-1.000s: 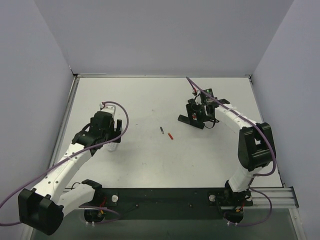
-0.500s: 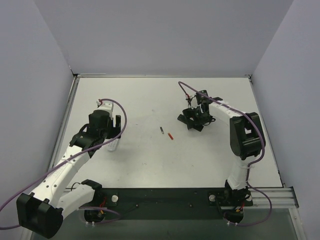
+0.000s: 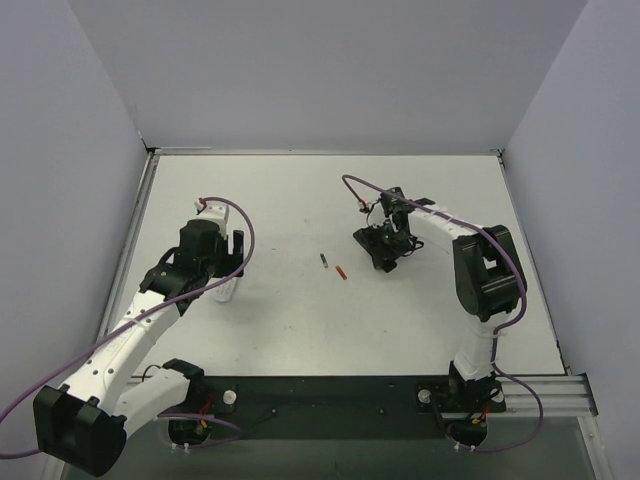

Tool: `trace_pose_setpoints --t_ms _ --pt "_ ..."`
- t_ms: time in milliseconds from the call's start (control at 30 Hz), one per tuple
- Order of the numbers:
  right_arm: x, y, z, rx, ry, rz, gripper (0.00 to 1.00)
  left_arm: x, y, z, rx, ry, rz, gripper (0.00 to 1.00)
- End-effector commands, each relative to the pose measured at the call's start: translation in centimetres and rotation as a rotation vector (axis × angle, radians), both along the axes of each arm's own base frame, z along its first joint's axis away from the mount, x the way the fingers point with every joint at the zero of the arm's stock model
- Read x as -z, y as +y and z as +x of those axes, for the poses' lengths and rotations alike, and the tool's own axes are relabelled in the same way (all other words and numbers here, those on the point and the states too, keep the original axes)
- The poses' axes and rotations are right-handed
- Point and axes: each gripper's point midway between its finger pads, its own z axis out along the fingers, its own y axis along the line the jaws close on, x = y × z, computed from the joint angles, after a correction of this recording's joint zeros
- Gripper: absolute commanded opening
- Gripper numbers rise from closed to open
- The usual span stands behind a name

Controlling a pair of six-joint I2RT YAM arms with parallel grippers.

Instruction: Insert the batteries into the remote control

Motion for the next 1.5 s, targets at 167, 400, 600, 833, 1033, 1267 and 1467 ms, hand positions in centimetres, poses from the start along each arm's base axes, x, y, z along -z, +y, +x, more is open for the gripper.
trace_pose_setpoints --t_ms 167,400,600,833,1033,1267,1467 --pt "0.2 0.0 -1.3 -0.055 0.032 -0.05 0.24 -2.3 -3.9 0.3 0.142 -0.088 -0.189 0.89" --pt "-5.2 2.9 -1.2 -0.027 -0.116 0.119 0.1 -6.0 -8.9 -1.4 0.312 -0.19 -0.509 0.89" --pt "-12.0 8.1 -3.3 -0.046 -0.193 0.46 0.05 -8.7 -11.1 -2.1 0.389 -0.319 -0.725 0.89" --pt "-18.0 14.6 -8.9 -0.189 -0.143 0.853 0.05 -12.3 -13.5 -2.3 0.527 -0.47 -0.942 0.9" --pt "-22.4 17.6 -12.7 -0.314 -0.093 1.102 0.05 -13.9 -15.4 -2.4 0.646 -0.483 -1.041 0.9" --pt "-24.2 19.2 -14.9 -0.406 -0.065 1.186 0.05 -14.5 -16.9 -2.4 0.719 -0.44 -1.099 0.9" --pt "-24.2 20.2 -15.6 -0.433 -0.035 1.213 0.05 -14.4 -18.1 -2.8 0.749 -0.4 -1.137 0.85"
